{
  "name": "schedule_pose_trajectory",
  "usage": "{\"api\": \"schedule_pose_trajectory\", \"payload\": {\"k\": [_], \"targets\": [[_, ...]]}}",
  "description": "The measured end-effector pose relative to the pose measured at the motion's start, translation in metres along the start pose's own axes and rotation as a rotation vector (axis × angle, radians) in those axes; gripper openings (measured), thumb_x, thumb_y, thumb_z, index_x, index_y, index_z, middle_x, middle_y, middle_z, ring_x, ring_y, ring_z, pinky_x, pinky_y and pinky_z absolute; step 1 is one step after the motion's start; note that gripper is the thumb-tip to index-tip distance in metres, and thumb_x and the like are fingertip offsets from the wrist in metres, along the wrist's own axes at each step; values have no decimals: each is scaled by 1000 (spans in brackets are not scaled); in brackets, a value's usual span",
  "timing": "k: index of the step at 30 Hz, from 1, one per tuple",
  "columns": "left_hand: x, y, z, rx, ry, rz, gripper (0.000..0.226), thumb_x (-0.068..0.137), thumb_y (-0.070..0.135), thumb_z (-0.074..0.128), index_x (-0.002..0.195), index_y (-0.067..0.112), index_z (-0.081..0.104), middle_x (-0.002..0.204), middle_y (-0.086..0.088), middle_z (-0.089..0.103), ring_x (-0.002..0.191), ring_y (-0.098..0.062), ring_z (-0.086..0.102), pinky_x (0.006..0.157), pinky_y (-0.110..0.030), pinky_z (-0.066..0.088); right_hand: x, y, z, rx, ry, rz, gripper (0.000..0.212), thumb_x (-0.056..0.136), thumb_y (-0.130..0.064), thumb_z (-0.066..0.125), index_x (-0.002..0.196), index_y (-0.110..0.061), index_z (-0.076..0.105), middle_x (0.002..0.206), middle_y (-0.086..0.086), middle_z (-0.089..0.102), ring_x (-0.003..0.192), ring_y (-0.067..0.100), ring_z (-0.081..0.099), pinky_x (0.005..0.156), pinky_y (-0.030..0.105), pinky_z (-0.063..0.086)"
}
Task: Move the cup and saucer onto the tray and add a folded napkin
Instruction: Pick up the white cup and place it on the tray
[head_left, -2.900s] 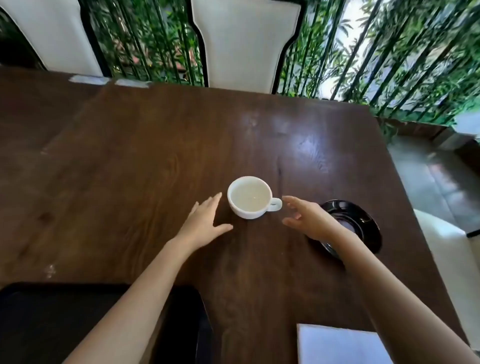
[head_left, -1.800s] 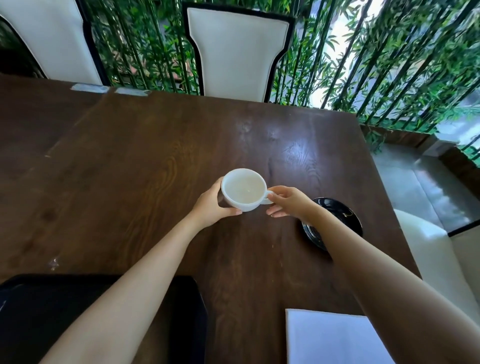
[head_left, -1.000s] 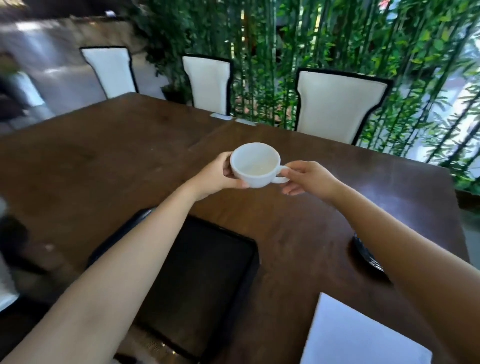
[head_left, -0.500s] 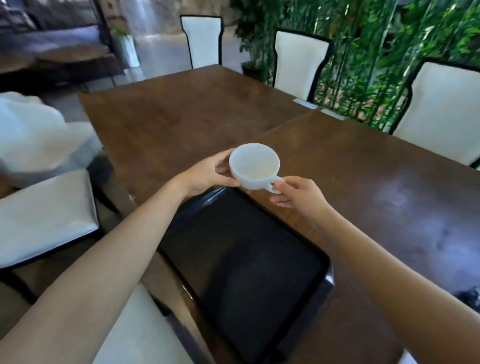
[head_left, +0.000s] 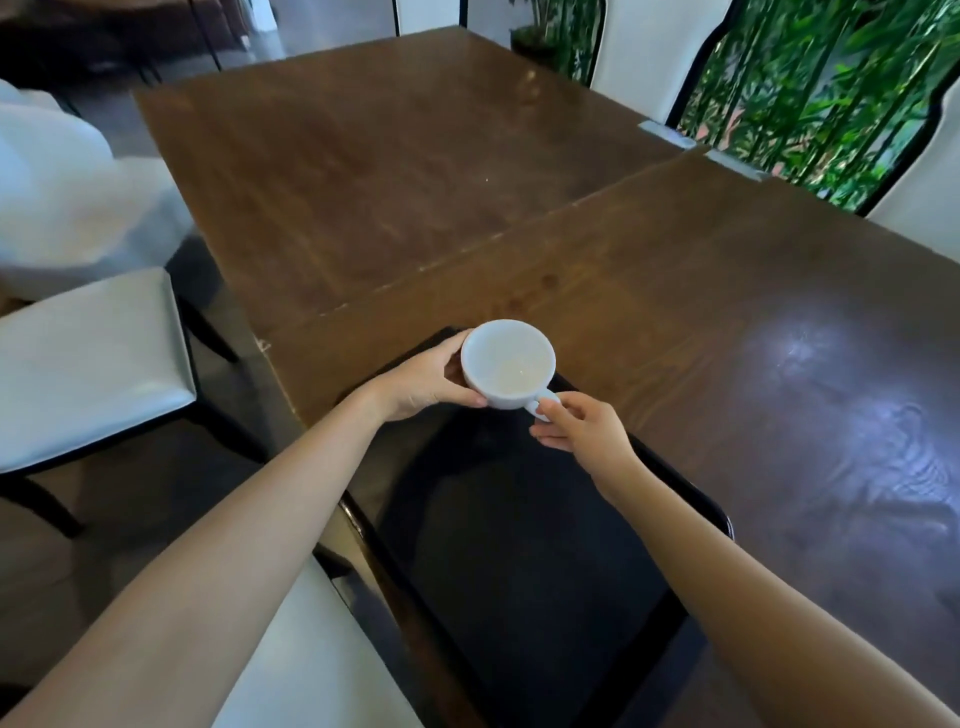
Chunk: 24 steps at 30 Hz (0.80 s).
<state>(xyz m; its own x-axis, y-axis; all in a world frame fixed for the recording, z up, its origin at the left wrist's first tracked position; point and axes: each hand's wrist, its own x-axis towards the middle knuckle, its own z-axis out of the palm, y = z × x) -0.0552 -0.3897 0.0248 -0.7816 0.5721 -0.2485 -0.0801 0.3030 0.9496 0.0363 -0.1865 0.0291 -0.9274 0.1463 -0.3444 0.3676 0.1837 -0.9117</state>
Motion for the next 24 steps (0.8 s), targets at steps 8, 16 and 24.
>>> {"api": "schedule_pose_trajectory", "payload": {"k": [8, 16, 24], "targets": [[3, -30, 1, -37, -10, -69, 82, 69, 11, 80, 133, 37, 36, 132, 14, 45, 121, -1, 42, 91, -13, 40, 7, 24, 14, 9, -6, 53, 23, 91, -26, 57, 109, -12, 63, 93, 4, 70, 87, 16, 70, 87, 37, 57], [6, -38, 7, -59, 16, -61, 90, 67, 9, 81, 140, 28, 32, 138, 5, 43, 128, -10, 40, 105, -30, 35, 11, 30, 12, 3, -4, 79, 23, 92, -26, 57, 109, -13, 63, 88, 4, 70, 86, 17, 70, 83, 34, 57], [8, -34, 2, -69, -41, -75, 91, 68, 6, 80, 142, 29, 31, 136, 11, 44, 125, -3, 41, 97, -18, 38, 11, 28, 13, -5, -20, 89, 22, 93, -28, 55, 108, -13, 62, 98, 8, 68, 87, 18, 69, 80, 33, 58]]}}
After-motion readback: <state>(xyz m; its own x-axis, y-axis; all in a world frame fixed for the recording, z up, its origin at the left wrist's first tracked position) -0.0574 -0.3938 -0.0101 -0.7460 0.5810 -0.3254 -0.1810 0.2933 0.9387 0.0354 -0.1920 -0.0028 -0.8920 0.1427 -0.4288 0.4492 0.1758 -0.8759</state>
